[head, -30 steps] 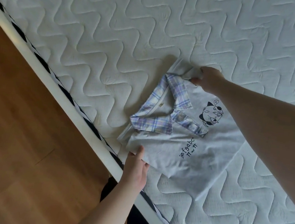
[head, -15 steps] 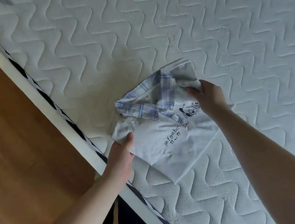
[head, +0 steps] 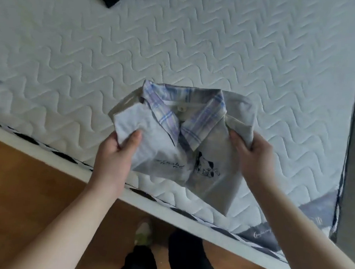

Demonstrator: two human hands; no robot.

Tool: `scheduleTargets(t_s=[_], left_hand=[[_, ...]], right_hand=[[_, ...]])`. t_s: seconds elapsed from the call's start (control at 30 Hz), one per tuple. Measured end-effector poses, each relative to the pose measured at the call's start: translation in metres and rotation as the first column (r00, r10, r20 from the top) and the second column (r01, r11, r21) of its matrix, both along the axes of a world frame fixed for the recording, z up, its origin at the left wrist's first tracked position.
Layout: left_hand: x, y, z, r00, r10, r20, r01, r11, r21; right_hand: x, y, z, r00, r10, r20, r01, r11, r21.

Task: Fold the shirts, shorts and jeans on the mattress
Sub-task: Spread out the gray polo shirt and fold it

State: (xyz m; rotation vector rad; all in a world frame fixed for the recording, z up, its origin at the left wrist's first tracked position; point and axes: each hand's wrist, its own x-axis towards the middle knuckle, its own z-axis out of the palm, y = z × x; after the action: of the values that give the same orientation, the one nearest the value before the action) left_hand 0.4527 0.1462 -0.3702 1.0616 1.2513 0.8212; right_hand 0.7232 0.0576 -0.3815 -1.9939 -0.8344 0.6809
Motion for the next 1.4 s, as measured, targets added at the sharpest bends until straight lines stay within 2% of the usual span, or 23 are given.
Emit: scheduleTargets(t_s=[0.17, 0.27, 0.4, 0.5, 0.73, 0.93, 1.2, 1.4], left_hand=[[-0.006, 0.008, 0.059, 0.978, -0.203, -0.042, 0.205, 0.977, 0.050], [-0.005, 0.008, 0.097, 0.945, -0.327, -0.011, 0.327, 0.944, 0.034], [0.007, -0.024, 0.135, 0.847, -0.531, -0.023, 0.531, 0.846, 0.047], [0.020, -0.054, 0.148, 0.773, -0.634, -0.019, 0.634, 0.773, 0.035], [0.051, -0.117, 0.146, 0.617, -0.786, -0.021, 0.786, 0.618, -0.017], [0.090, -0.164, 0.143, 0.526, -0.839, -0.138, 0.846, 0.534, -0.020], [0.149, -0.241, 0.140, 0.534, -0.821, -0.201, 0.832, 0.553, -0.048], [0.184, -0.283, 0.132, 0.629, -0.760, -0.165, 0.763, 0.644, -0.056]], right_hand=[[-0.022, -0.067, 0.067, 0.986, -0.150, -0.068, 0.154, 0.986, 0.068], [-0.026, -0.122, 0.112, 0.973, -0.229, -0.038, 0.232, 0.969, 0.083], [-0.031, -0.199, 0.163, 0.951, -0.308, 0.009, 0.307, 0.950, 0.054], [-0.043, -0.249, 0.190, 0.927, -0.375, -0.024, 0.376, 0.926, 0.042], [-0.066, -0.343, 0.204, 0.876, -0.482, -0.034, 0.482, 0.876, 0.015], [-0.057, -0.409, 0.181, 0.803, -0.577, -0.150, 0.583, 0.813, -0.006], [-0.003, -0.471, 0.162, 0.790, -0.551, -0.268, 0.569, 0.823, -0.014], [0.058, -0.495, 0.155, 0.841, -0.448, -0.302, 0.454, 0.889, -0.053]])
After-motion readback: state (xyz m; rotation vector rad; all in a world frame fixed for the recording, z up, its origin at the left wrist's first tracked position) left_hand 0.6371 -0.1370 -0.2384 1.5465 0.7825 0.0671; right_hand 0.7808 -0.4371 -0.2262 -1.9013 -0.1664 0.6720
